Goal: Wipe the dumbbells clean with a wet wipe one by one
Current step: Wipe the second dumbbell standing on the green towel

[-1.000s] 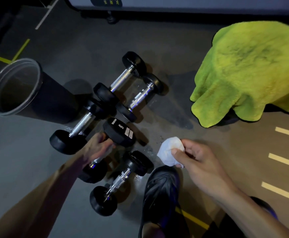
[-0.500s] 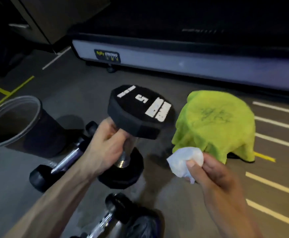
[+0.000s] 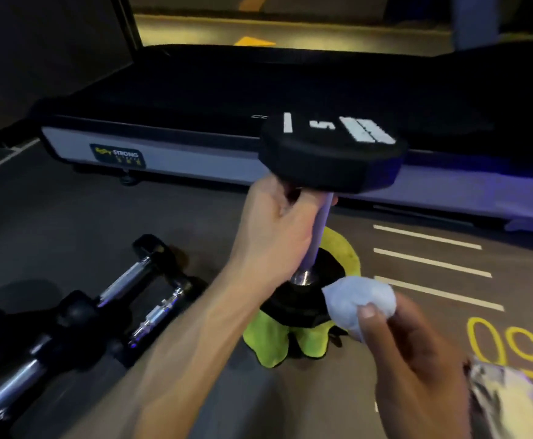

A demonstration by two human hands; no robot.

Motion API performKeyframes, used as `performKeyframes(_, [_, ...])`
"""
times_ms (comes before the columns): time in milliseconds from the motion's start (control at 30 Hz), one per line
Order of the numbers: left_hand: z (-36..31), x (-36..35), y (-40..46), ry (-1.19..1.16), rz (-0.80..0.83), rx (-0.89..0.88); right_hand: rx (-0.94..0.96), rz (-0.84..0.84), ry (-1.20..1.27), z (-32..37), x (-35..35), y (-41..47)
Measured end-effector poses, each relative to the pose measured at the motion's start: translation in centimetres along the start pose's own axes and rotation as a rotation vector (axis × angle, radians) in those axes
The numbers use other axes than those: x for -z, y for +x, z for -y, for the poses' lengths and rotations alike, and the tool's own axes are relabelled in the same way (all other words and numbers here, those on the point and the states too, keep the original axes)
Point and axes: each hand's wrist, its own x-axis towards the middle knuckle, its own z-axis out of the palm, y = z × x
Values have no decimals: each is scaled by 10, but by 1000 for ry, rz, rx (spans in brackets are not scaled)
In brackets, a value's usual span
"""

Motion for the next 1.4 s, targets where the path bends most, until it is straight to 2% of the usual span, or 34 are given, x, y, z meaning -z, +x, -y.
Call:
performKeyframes(133, [-3, -3, 9, 52, 44, 46, 34, 46, -63, 0, 5, 15])
performKeyframes(200, [-2, -2, 15, 40, 39, 81, 86, 126, -142, -2, 2, 23])
performKeyframes(367, [-6, 3, 26, -108, -31, 181, 422, 222, -489, -11, -14, 30])
performKeyframes(500, [-10, 9, 32, -131, 10, 191, 498, 213, -576, -18, -19, 28])
performKeyframes(633, [-10, 13, 44, -88, 75, 119, 498, 261, -610, -16, -16, 31])
performKeyframes(733, [-10, 15, 53, -7, 51, 41, 475, 280, -620, -15, -16, 32])
performKeyframes(900, [-11, 25, 60, 333, 20, -120, 497, 233, -593, -18, -20, 32])
performKeyframes(1000, [-13, 25, 63, 455, 12, -223, 497, 225, -577, -21, -20, 34])
performKeyframes(1100, [-11, 25, 66, 503, 43, -395, 474, 302, -523, -19, -14, 37])
performKeyframes(1200, [-11, 25, 65, 518, 73, -421, 461, 378, -455, -14, -6, 37])
performKeyframes(1400, [-14, 27, 52, 553, 57, -506, 384, 510, -591, 3, -3, 57])
